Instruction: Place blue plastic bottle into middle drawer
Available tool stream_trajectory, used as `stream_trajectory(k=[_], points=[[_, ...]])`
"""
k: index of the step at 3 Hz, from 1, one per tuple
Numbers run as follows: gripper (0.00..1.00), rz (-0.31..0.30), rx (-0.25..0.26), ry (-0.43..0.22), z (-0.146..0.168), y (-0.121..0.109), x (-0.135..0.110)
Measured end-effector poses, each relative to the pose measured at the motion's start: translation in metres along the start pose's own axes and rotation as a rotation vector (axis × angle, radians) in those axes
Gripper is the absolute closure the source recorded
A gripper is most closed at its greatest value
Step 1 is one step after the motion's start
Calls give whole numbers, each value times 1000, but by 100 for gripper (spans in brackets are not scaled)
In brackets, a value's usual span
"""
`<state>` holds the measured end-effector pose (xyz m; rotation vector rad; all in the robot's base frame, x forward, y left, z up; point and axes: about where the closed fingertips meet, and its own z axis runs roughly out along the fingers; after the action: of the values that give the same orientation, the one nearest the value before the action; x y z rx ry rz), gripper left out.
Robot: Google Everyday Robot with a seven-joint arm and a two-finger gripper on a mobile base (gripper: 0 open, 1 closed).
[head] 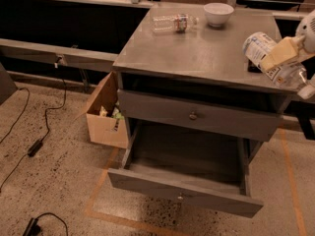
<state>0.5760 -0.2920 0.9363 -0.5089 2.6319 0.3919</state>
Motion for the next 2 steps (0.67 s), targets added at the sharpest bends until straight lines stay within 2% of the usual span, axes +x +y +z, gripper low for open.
stream_trajectory(k=[1, 2], points=[[100, -143, -39, -12, -10, 5, 47], [100, -266, -15, -54, 20, -2, 87]])
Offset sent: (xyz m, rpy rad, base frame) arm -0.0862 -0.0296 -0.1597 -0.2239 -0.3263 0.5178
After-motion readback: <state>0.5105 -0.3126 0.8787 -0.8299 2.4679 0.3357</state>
